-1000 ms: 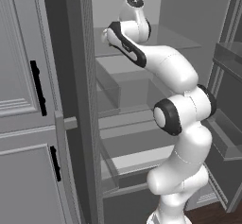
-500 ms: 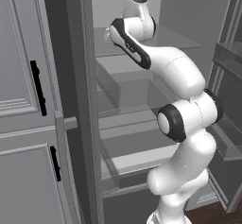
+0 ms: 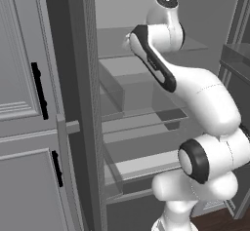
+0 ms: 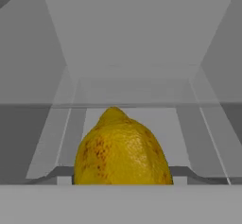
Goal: Place one lemon and one steak in each tupperware on the nearby counter, to pack two identical lunches.
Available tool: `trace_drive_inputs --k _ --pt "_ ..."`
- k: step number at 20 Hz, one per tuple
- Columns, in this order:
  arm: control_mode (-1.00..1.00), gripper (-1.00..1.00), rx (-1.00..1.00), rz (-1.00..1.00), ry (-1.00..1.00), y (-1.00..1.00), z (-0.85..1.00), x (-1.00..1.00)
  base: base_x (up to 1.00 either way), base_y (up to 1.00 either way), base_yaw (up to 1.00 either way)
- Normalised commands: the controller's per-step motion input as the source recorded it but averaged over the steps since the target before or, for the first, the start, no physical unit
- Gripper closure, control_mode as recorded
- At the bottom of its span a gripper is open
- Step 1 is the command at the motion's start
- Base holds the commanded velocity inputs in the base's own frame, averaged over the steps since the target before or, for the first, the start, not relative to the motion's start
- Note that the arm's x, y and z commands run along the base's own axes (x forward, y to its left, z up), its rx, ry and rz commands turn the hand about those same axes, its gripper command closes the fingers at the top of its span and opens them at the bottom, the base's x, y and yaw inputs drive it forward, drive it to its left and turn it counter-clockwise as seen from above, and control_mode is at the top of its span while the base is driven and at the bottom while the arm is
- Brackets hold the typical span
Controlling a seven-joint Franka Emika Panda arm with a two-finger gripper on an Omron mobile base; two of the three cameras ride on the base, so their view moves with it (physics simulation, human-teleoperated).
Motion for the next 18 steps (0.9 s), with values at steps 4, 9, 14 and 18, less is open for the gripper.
trace_drive_inputs --k 4,9,14,18 --pt "-1.00 1.00 0.05 -0.02 0.23 -0.11 -0.37 -1.00 0.00 0.00 0.00" --pt "-1.00 1.00 0.01 -0.09 0.48 0.00 -0.92 -0.95 0.00 0.00 0.00" --pt "-1.00 1.00 -0.01 -0.11 0.64 0.00 -1.00 -0.57 0.00 0.00 0.00" --pt "-1.00 1.00 0.00 -0.09 0.40 -0.10 -0.93 -0.86 0.00 0.00 0.00"
